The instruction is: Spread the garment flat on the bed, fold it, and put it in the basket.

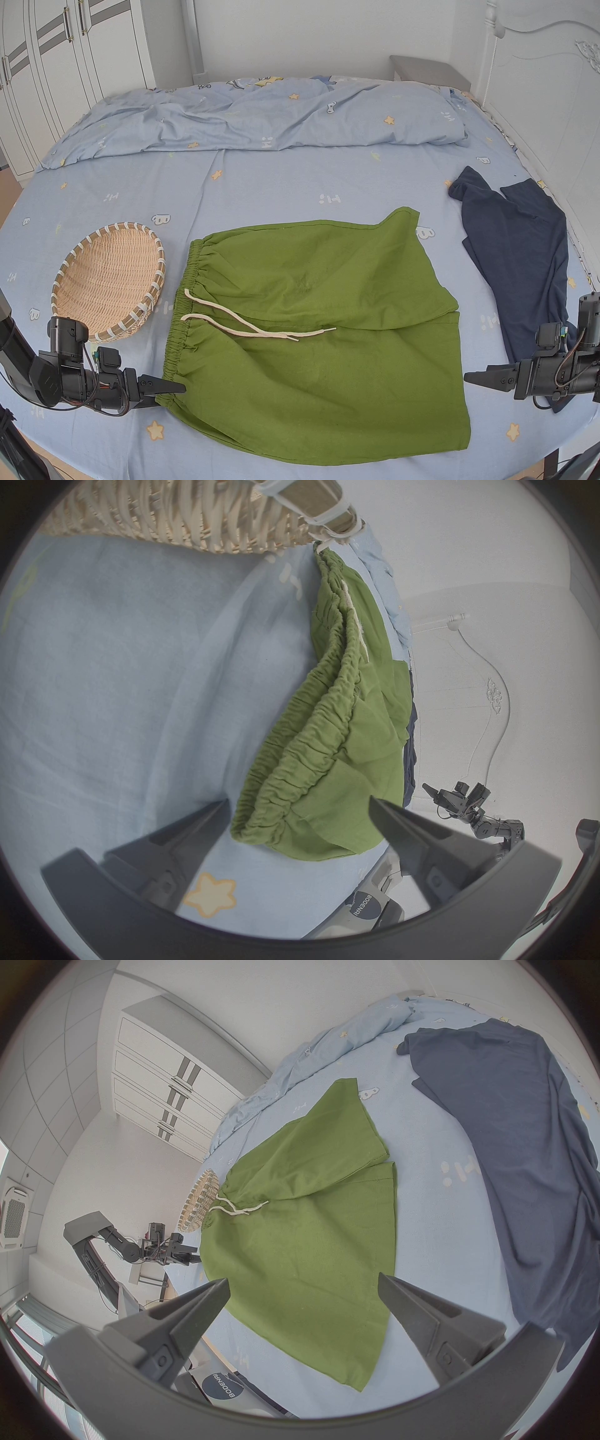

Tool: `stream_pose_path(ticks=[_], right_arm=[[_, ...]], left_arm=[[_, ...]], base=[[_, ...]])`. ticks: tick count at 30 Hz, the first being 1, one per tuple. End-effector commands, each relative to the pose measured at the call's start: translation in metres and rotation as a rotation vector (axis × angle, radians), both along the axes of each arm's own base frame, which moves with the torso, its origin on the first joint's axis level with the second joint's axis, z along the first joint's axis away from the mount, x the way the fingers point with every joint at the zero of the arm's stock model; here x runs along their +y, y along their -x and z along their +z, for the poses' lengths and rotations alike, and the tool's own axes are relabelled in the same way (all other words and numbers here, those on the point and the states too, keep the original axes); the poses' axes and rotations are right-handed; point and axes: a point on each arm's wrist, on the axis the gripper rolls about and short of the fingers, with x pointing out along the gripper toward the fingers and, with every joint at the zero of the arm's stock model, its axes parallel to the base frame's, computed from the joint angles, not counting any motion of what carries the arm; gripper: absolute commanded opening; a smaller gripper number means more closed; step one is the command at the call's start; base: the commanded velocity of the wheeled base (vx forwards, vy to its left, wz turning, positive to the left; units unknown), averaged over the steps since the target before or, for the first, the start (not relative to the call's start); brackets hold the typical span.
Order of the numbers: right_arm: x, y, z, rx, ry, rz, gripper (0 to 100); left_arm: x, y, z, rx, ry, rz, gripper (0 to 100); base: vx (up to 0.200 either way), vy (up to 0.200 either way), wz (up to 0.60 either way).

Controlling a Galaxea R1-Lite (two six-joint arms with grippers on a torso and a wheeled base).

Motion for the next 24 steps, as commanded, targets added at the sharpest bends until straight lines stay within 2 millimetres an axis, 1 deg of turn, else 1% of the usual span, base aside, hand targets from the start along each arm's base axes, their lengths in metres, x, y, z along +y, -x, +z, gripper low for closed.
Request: stream_pose_path(ticks=[1, 11, 14, 16, 17, 21, 24], right_arm=[[0.001, 0.000, -0.001, 0.004, 0.000, 0.004, 100], [-0.001, 0.002, -0.003, 0.016, 0.002, -0.002, 100], [-0.002, 0.007, -0.009, 0.041, 0.007, -0.004, 100], [-0.003, 0.013, -0.016, 0.081, 0.014, -0.005, 100], [-0.003, 0.014, -0.017, 0.089, 0.014, -0.006, 100], [-0.004, 0.024, -0.028, 0.146, 0.021, -0.001, 100], [-0.004, 0.037, -0.040, 0.212, 0.030, 0.011, 100]], left_arm=[[0.000, -0.001, -0.002, 0.006, 0.001, 0.002, 0], [0.002, 0.001, -0.001, 0.000, 0.007, 0.010, 0], [0.002, 0.009, -0.002, 0.021, 0.010, 0.012, 0], [0.002, 0.022, -0.001, 0.024, 0.011, 0.012, 0], [0.002, 0.025, -0.001, 0.026, 0.011, 0.015, 0], [0.007, 0.038, -0.001, 0.031, 0.008, 0.046, 0], [0.015, 0.049, -0.004, 0.022, -0.015, 0.073, 0]], base=[[0.000, 0.000, 0.00], [0.000, 0.000, 0.00], [0.000, 0.000, 0.00], [0.000, 0.000, 0.00], [0.000, 0.000, 0.00], [0.000, 0.000, 0.00], [0.000, 0.000, 0.00]])
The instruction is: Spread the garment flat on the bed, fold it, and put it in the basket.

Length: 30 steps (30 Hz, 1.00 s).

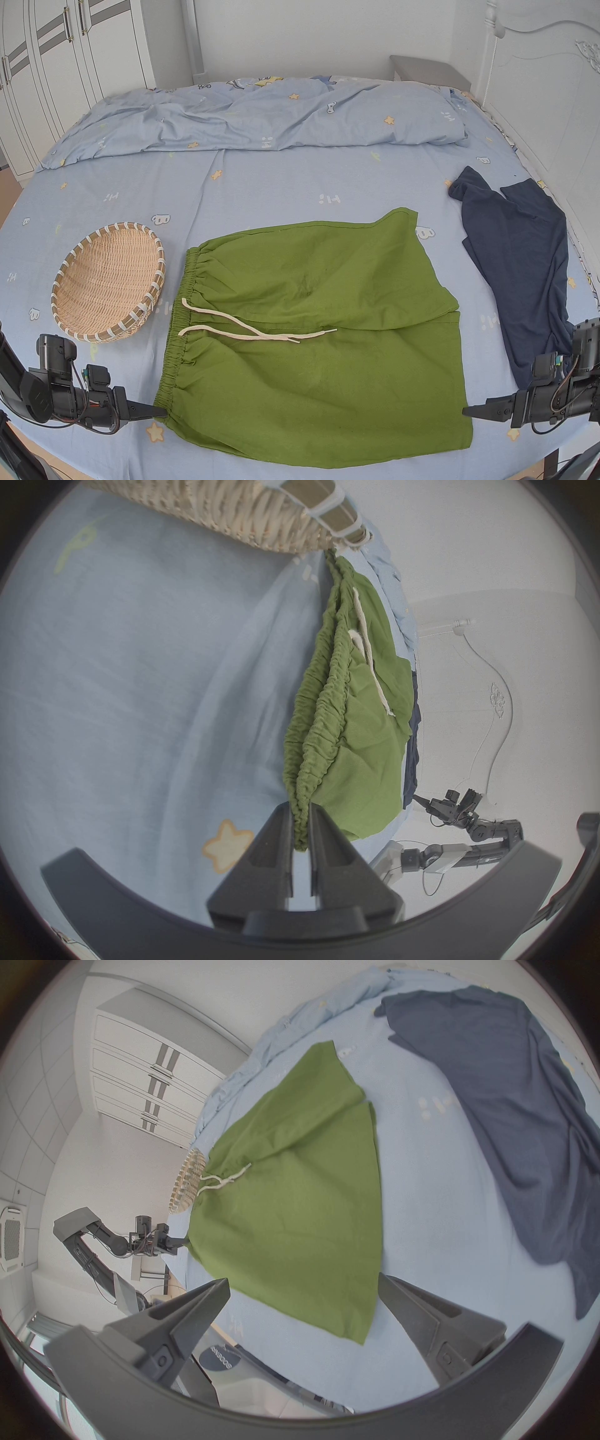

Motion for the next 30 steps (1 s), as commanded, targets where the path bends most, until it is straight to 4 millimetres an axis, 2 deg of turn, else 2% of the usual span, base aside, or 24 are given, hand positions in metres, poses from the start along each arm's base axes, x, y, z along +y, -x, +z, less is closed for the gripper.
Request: stream_pose_path(ticks=[1, 9, 17, 30], right_arm=[[0.000, 0.015, -0.016, 0.094, 0.012, 0.017, 100], [0.000, 0.020, -0.031, 0.205, 0.015, 0.037, 100], [0.004, 0.011, -0.049, 0.359, -0.045, 0.104, 100], [0.010, 0.000, -0.063, 0.398, -0.051, 0.132, 100]], left_arm=[[0.009, 0.015, -0.001, -0.020, -0.026, 0.035, 0], [0.012, 0.018, -0.004, -0.033, -0.047, 0.020, 0], [0.012, 0.018, -0.004, -0.038, -0.049, 0.019, 0], [0.012, 0.018, -0.003, -0.041, -0.050, 0.019, 0]], base=[[0.000, 0.000, 0.00], [0.000, 0.000, 0.00], [0.000, 0.000, 0.00], [0.000, 0.000, 0.00]])
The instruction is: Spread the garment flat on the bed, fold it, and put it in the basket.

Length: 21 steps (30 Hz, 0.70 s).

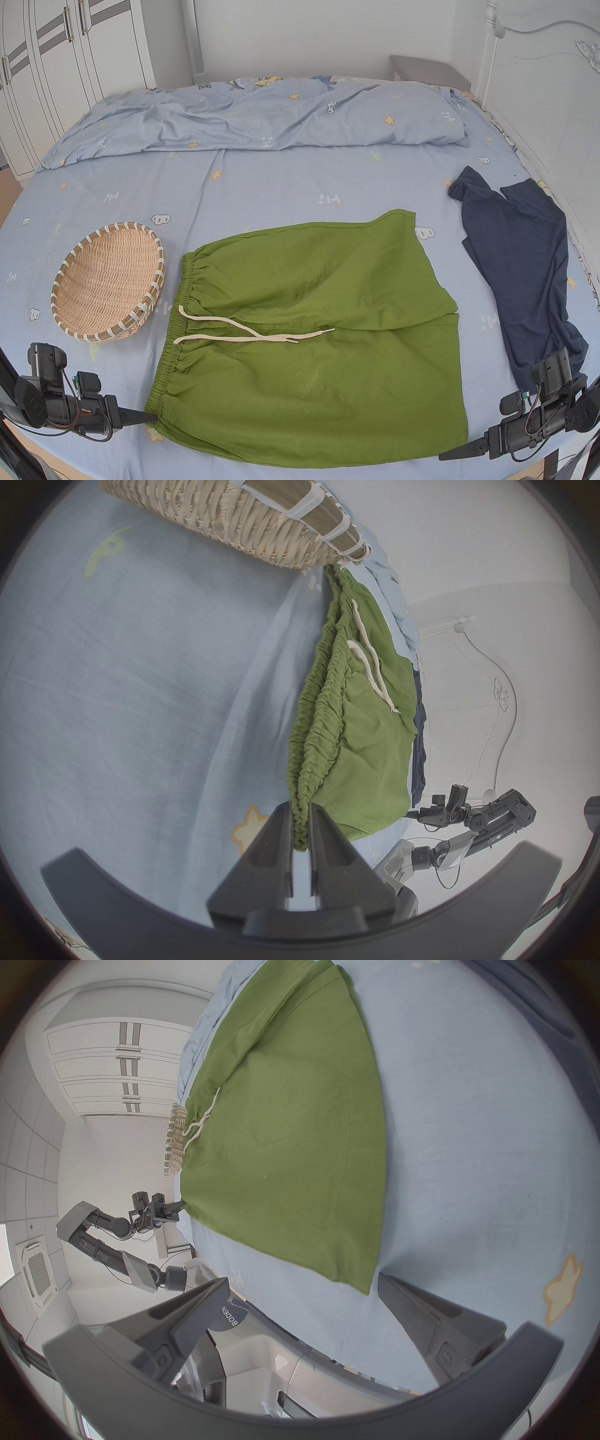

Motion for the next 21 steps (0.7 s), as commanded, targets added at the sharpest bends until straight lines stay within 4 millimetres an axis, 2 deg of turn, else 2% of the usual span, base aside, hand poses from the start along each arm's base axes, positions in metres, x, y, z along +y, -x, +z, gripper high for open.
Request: stream_pose_path(ticks=[1, 14, 15, 21], right_arm=[[0.0016, -0.0040, -0.0102, 0.043, 0.006, 0.004, 100], [0.0006, -0.0080, -0.0150, 0.029, 0.000, -0.015, 100], [0.0006, -0.0080, -0.0150, 0.029, 0.000, -0.015, 0], [-0.0004, -0.0078, -0.0150, 0.035, 0.000, -0.023, 0]], left_arm=[[-0.0001, 0.0001, 0.0000, 0.000, 0.000, 0.000, 0], [0.0023, -0.0016, 0.0003, -0.004, -0.001, 0.011, 0], [0.0023, -0.0016, 0.0003, -0.004, -0.001, 0.011, 0], [0.0026, -0.0015, 0.0003, -0.004, -0.001, 0.012, 0]], base=[[0.000, 0.000, 0.00], [0.000, 0.000, 0.00], [0.000, 0.000, 0.00], [0.000, 0.000, 0.00]])
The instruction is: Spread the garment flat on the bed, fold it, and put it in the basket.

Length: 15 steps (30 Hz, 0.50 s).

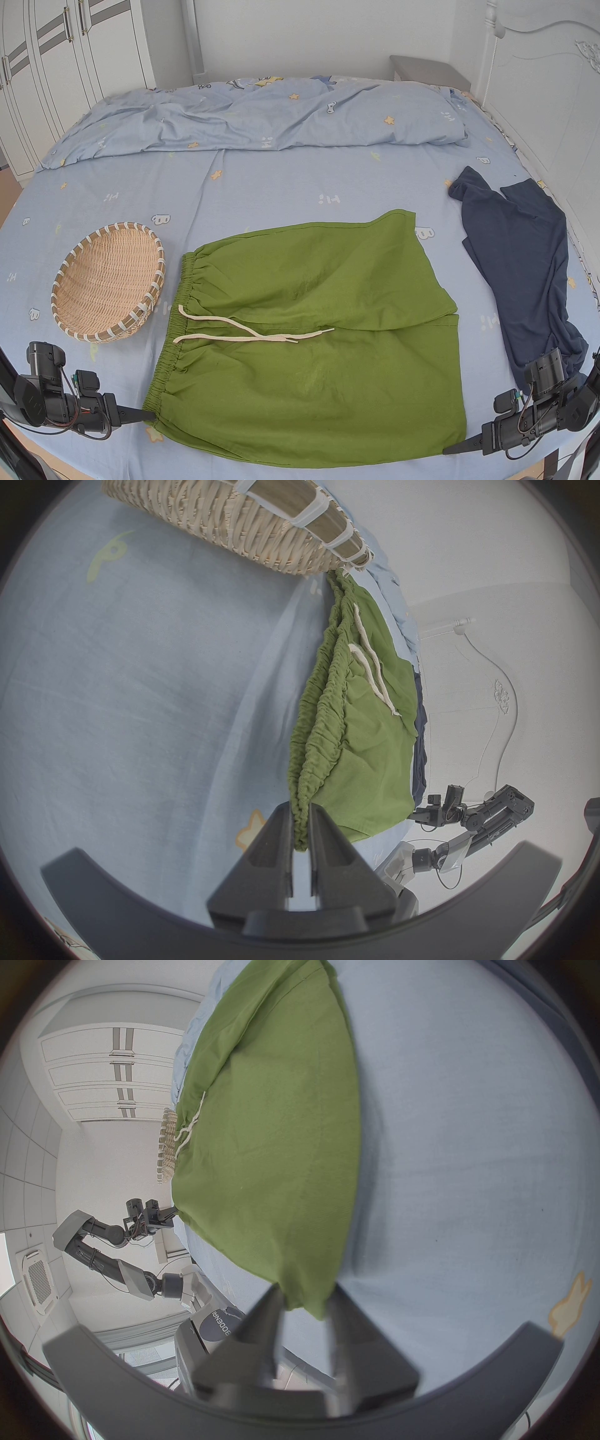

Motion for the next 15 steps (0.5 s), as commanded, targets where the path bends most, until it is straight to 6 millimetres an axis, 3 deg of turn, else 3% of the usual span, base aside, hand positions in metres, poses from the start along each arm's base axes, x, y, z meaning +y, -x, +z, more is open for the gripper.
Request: stream_pose_path(ticks=[1, 12, 15], right_arm=[[-0.001, 0.005, -0.002, 0.023, 0.002, -0.003, 0], [-0.002, 0.010, 0.001, 0.048, 0.008, -0.003, 0], [-0.005, 0.027, 0.017, 0.024, 0.010, -0.007, 0]], left_arm=[[0.000, 0.000, 0.000, 0.002, 0.001, 0.001, 0], [-0.001, 0.003, 0.000, 0.012, 0.003, 0.001, 0], [-0.003, 0.012, -0.002, 0.056, 0.008, 0.013, 0]], base=[[0.000, 0.000, 0.00], [0.000, 0.000, 0.00], [0.000, 0.000, 0.00]])
